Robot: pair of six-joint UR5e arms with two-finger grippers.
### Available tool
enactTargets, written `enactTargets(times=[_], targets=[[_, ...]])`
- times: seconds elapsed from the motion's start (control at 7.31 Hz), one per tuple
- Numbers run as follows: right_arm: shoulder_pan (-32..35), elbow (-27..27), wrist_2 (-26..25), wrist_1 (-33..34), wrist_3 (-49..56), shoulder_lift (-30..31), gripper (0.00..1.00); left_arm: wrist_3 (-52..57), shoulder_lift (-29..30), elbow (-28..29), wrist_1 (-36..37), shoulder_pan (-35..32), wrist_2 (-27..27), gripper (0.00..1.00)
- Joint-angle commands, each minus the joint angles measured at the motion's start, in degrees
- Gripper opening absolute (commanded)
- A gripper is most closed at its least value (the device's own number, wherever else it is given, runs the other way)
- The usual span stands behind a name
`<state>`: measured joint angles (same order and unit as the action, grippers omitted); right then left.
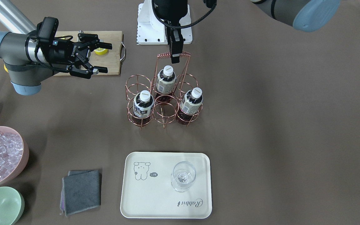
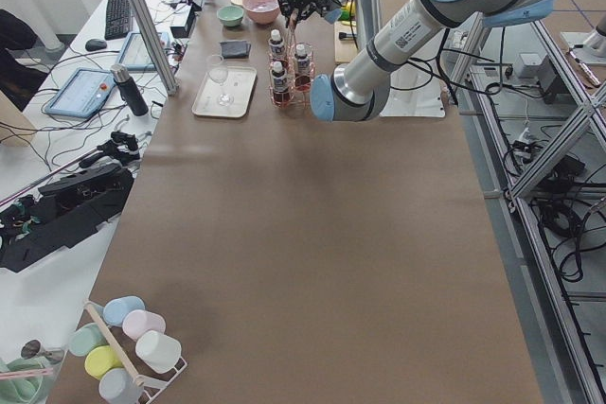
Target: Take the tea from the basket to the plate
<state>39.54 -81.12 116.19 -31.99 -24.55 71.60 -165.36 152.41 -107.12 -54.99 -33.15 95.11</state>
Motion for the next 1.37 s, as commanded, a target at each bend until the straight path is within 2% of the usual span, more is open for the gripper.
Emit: enactTargets(times=[0.0, 0.68, 1.23], targets=[[0.01, 0.00, 0.00, 0.00, 0.03, 0.03, 1.00, -1.28, 2.71, 3.22, -1.25, 2.55, -1.94, 0.00], [0.01, 0.35, -0.61, 0.26, 0.29, 0.12, 1.00, -1.28, 1.93, 2.79, -1.96, 3.78, -2.81, 0.00], [1.94, 0.35, -7.18, 6.93, 1.17, -0.32, 1.00, -1.28, 1.14, 2.53, -2.92, 4.67, -3.26, 0.00]])
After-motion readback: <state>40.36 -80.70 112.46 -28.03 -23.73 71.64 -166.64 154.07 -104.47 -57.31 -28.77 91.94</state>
